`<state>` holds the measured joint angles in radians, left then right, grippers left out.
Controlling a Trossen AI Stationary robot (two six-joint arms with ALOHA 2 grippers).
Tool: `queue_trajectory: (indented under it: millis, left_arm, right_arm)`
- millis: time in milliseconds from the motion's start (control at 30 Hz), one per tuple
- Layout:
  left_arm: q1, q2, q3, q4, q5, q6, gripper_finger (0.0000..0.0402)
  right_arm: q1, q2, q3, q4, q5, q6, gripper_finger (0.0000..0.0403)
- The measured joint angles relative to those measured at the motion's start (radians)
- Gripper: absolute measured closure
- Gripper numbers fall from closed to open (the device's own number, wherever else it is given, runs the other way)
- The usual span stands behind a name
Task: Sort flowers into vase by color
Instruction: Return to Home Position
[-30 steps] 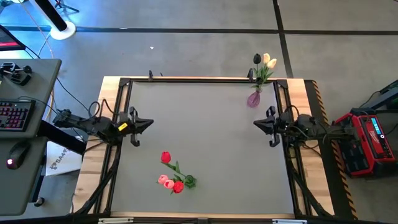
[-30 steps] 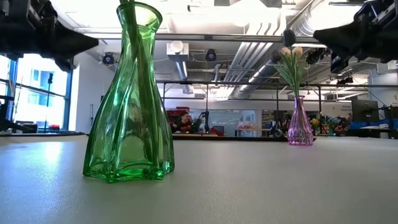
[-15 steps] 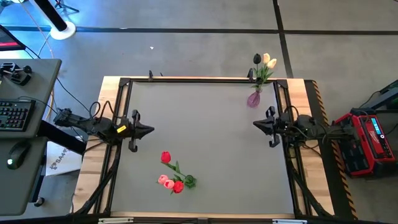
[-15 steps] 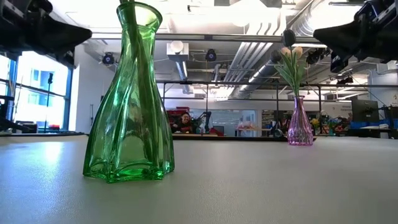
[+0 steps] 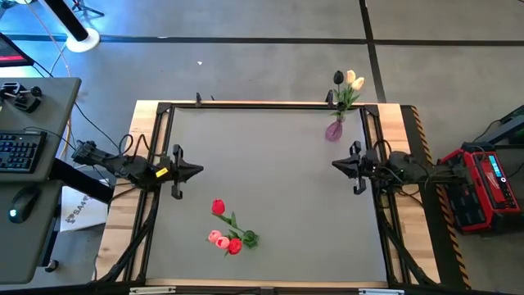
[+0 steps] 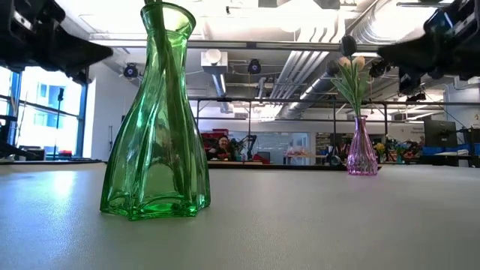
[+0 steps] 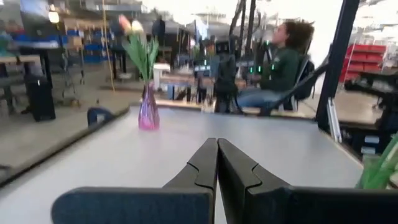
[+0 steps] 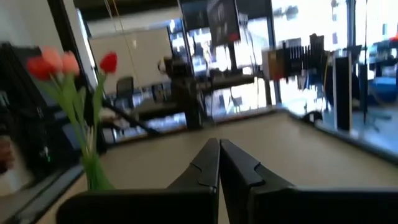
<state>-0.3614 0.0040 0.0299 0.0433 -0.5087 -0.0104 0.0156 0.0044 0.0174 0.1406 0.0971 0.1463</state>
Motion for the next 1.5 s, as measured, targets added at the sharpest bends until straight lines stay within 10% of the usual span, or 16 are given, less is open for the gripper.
queue_trajectory:
  millis: [1500]
  left_arm:
    - [0.001,0.015,-0.001,-0.021,0.001,-0.031,0.0402]
  right_arm:
    - [0.0,0.001,0.0,-0.147,-0.098,0.063,0.0403]
